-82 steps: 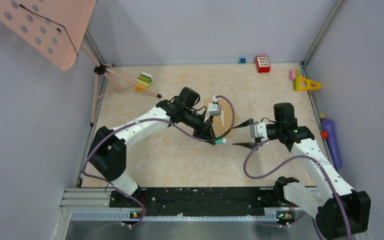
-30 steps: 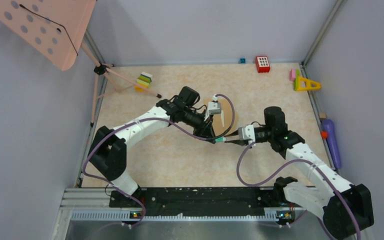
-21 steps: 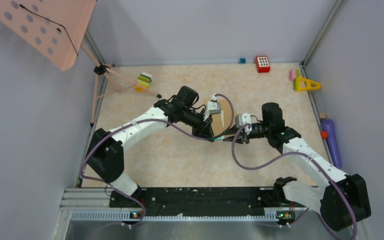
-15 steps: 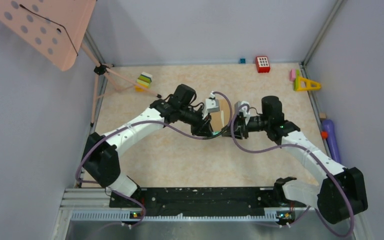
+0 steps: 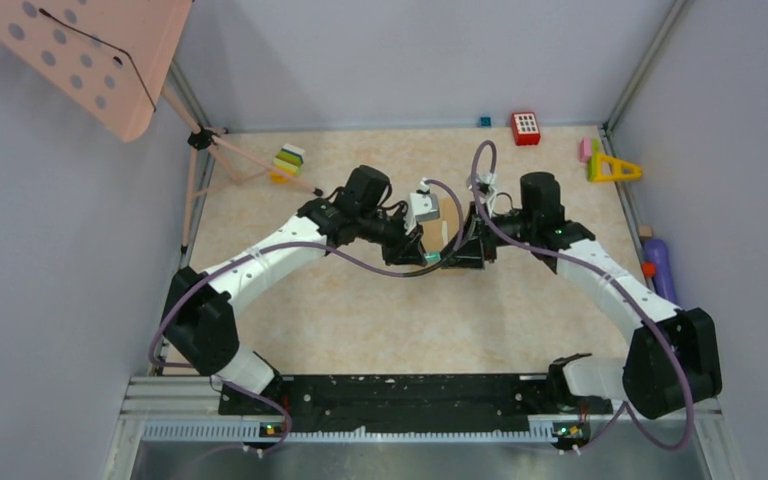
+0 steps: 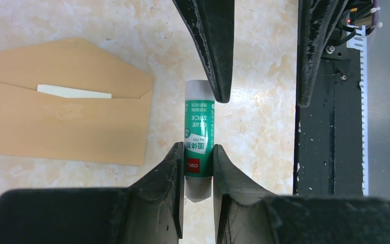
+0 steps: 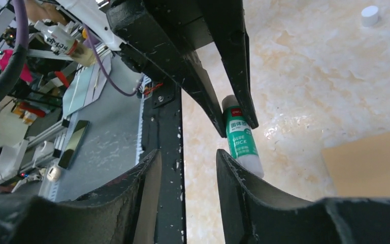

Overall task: Place the letter into the envelope and seal it
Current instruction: Unscrew the solid glue.

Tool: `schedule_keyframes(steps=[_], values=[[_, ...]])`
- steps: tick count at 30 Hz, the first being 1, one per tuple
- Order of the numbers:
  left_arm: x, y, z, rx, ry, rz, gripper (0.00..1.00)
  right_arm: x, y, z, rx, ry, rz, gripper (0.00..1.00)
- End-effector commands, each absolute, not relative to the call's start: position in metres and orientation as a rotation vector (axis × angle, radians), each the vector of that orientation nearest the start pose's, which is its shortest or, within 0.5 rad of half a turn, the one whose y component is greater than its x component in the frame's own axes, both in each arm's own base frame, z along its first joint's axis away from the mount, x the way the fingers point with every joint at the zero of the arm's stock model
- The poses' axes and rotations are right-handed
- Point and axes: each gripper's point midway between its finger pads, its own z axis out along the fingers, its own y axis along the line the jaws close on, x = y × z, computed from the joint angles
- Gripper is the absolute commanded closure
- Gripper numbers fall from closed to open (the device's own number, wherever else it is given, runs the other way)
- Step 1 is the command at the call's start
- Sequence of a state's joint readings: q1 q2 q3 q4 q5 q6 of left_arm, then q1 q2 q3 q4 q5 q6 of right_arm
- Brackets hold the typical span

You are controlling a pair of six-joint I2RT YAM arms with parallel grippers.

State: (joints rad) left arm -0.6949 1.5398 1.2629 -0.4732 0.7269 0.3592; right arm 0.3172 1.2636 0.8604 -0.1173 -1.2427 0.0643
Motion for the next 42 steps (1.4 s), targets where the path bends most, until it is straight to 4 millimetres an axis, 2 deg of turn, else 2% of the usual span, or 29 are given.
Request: schedule_keyframes(steps=[1, 3, 4, 6, 9, 14, 21, 30, 42], values=[[0.234, -0.337, 0.226, 1.462, 1.633, -1.018, 1.0, 0.207, 0.24, 0.243, -1.091, 1.626, 1.486, 0.54], [0.226, -0.338, 0.224, 1.488, 1.629, -1.071, 1.0, 0.208, 0.235, 0.24, -1.174, 1.519, 1.35, 0.49], [0.216, -0.338, 0.221, 1.515, 1.619, -1.133, 1.0, 0.21, 0.229, 0.234, -1.268, 1.38, 1.163, 0.44], [0.21, -0.339, 0.221, 1.529, 1.61, -1.176, 1.0, 0.211, 0.226, 0.233, -1.309, 1.273, 1.052, 0.43], [0.205, -0.34, 0.218, 1.539, 1.617, -1.22, 1.0, 0.207, 0.226, 0.232, -1.377, 1.123, 0.966, 0.42], [0.2, -0.341, 0.217, 1.546, 1.618, -1.268, 1.0, 0.197, 0.226, 0.219, -1.473, 0.982, 0.924, 0.45], [0.197, -0.343, 0.213, 1.558, 1.623, -1.31, 1.0, 0.197, 0.226, 0.214, -1.483, 0.968, 0.893, 0.53], [0.197, -0.343, 0.21, 1.561, 1.638, -1.315, 1.0, 0.19, 0.234, 0.215, -1.5, 0.947, 0.915, 0.56], [0.199, -0.343, 0.213, 1.556, 1.628, -1.297, 1.0, 0.187, 0.235, 0.203, -1.52, 0.966, 0.9, 0.61]])
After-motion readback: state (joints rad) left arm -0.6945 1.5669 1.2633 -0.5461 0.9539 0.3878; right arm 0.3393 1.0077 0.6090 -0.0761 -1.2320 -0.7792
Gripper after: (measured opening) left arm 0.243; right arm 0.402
